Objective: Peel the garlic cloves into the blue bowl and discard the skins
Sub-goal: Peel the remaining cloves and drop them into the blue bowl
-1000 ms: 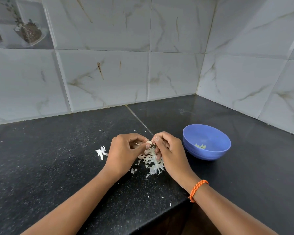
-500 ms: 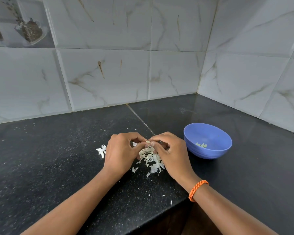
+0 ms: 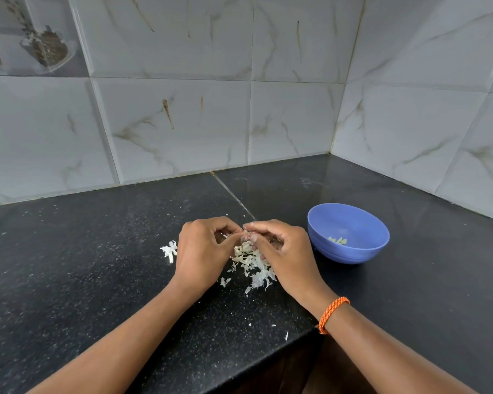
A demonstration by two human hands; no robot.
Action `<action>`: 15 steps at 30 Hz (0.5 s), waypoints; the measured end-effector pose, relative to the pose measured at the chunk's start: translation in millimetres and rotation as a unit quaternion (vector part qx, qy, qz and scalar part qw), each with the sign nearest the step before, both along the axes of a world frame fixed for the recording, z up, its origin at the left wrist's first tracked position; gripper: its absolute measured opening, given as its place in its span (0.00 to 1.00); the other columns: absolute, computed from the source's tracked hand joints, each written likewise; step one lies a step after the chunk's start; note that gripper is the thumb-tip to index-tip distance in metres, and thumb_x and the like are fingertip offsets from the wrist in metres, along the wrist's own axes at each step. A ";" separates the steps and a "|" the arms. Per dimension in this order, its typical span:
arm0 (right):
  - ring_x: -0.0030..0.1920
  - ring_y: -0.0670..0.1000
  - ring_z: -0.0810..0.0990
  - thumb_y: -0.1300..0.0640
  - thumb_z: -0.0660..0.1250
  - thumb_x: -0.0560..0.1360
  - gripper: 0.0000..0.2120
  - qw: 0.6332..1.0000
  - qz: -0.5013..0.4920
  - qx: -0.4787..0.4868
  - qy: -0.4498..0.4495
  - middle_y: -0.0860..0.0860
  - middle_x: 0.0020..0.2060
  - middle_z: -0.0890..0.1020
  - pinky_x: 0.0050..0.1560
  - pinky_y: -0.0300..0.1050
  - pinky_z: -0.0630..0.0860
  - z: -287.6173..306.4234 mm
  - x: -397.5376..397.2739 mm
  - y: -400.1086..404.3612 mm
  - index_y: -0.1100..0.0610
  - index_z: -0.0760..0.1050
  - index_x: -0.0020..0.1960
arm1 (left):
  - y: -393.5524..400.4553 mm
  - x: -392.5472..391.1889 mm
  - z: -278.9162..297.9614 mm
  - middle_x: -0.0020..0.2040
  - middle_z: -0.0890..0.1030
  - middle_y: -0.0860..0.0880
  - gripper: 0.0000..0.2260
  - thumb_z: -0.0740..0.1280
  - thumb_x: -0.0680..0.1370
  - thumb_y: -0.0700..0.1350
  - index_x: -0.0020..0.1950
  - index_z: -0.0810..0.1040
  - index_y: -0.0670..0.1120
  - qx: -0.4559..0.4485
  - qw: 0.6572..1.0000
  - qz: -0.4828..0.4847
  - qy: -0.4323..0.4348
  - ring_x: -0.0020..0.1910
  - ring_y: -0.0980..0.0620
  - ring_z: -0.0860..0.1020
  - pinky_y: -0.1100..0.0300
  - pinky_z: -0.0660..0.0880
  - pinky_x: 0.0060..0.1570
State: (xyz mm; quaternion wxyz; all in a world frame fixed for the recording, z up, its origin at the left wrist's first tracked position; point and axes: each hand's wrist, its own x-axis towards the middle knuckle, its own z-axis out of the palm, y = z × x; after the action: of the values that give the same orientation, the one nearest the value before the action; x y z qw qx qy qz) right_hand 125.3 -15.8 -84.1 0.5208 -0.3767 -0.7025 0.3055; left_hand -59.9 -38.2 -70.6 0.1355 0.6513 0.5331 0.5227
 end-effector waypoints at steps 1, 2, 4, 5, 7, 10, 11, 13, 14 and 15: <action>0.50 0.49 0.87 0.63 0.73 0.80 0.11 1.000 0.006 -0.003 0.013 0.44 0.49 0.88 0.46 0.44 0.83 -0.4 -1.2 -0.8 0.55 0.87 0.60 | -0.5 0.1 0.8 0.30 0.84 0.55 0.06 0.79 0.78 0.45 0.42 0.87 0.54 -0.002 1.000 -0.006 -0.008 0.30 0.51 0.83 0.46 0.82 0.36; 0.48 0.48 0.87 0.64 0.73 0.80 0.11 0.999 0.015 -0.012 0.031 0.44 0.49 0.88 0.44 0.44 0.82 -0.5 -2.1 -1.9 0.55 0.87 0.60 | -0.7 0.4 1.6 0.31 0.84 0.54 0.07 0.79 0.78 0.45 0.42 0.87 0.54 -0.002 1.000 -0.012 -0.015 0.30 0.51 0.83 0.46 0.82 0.36; 0.44 0.46 0.85 0.65 0.73 0.80 0.11 0.997 0.030 -0.034 0.069 0.47 0.47 0.88 0.42 0.43 0.81 0.8 -4.0 -4.7 0.55 0.87 0.60 | -1.0 0.7 1.5 0.31 0.85 0.52 0.06 0.79 0.79 0.45 0.43 0.87 0.53 -0.009 0.999 -0.027 -0.030 0.30 0.50 0.83 0.45 0.83 0.36; 0.43 0.46 0.85 0.65 0.73 0.80 0.11 0.995 0.033 -0.042 0.080 0.48 0.47 0.89 0.41 0.43 0.81 1.1 -4.3 -5.3 0.55 0.87 0.59 | -0.9 1.0 0.9 0.31 0.85 0.51 0.05 0.78 0.79 0.45 0.43 0.87 0.53 -0.018 0.998 -0.036 -0.039 0.30 0.50 0.83 0.45 0.83 0.36; 0.42 0.48 0.86 0.65 0.72 0.81 0.10 0.994 0.037 -0.047 0.089 0.50 0.46 0.89 0.40 0.44 0.81 1.1 -3.6 -5.7 0.55 0.87 0.58 | -0.4 1.6 -0.7 0.30 0.84 0.48 0.05 0.78 0.80 0.47 0.45 0.87 0.52 -0.037 0.996 -0.054 -0.055 0.29 0.47 0.83 0.46 0.84 0.36; 0.43 0.55 0.87 0.65 0.72 0.81 0.07 0.992 0.037 -0.053 0.109 0.54 0.45 0.89 0.38 0.46 0.82 3.2 -1.3 -6.1 0.58 0.86 0.56 | -0.4 4.3 -1.1 0.29 0.83 0.47 0.05 0.76 0.82 0.48 0.47 0.85 0.50 -0.059 0.994 -0.069 -0.059 0.27 0.42 0.82 0.52 0.80 0.31; 0.43 0.56 0.88 0.65 0.73 0.80 0.06 0.992 0.037 -0.054 0.112 0.54 0.45 0.89 0.38 0.47 0.82 4.0 -0.8 -6.8 0.58 0.86 0.56 | -0.9 5.3 -0.9 0.30 0.83 0.49 0.05 0.75 0.83 0.47 0.47 0.84 0.49 -0.064 0.994 -0.071 -0.056 0.26 0.43 0.82 0.54 0.78 0.29; 0.44 0.56 0.88 0.63 0.74 0.80 0.05 0.992 0.038 -0.056 0.110 0.54 0.45 0.89 0.38 0.49 0.82 4.4 -0.5 -7.7 0.58 0.85 0.55 | -1.8 6.9 -0.1 0.33 0.84 0.51 0.05 0.73 0.84 0.47 0.49 0.82 0.49 -0.069 0.994 -0.069 -0.046 0.26 0.45 0.83 0.57 0.75 0.27; 0.44 0.55 0.89 0.63 0.74 0.80 0.04 0.992 0.037 -0.054 0.110 0.54 0.44 0.89 0.37 0.50 0.82 4.1 -0.2 -7.5 0.58 0.85 0.54 | -1.9 7.3 0.1 0.36 0.84 0.51 0.05 0.72 0.84 0.47 0.49 0.81 0.50 -0.070 0.995 -0.067 -0.037 0.27 0.45 0.83 0.60 0.74 0.26; 0.44 0.55 0.89 0.63 0.74 0.80 0.04 0.992 0.032 -0.052 0.107 0.53 0.44 0.88 0.37 0.51 0.82 3.6 0.2 -6.8 0.58 0.85 0.54 | -2.0 7.6 0.3 0.39 0.85 0.52 0.04 0.72 0.84 0.47 0.50 0.81 0.51 -0.071 0.995 -0.064 -0.028 0.27 0.46 0.83 0.62 0.73 0.26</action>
State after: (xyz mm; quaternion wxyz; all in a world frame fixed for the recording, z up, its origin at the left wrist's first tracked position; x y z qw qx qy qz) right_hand 125.5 -22.6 -80.6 0.5629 -0.3452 -0.6375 0.3971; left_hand -52.2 -40.2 -70.3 0.2297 0.6579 0.5220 0.4918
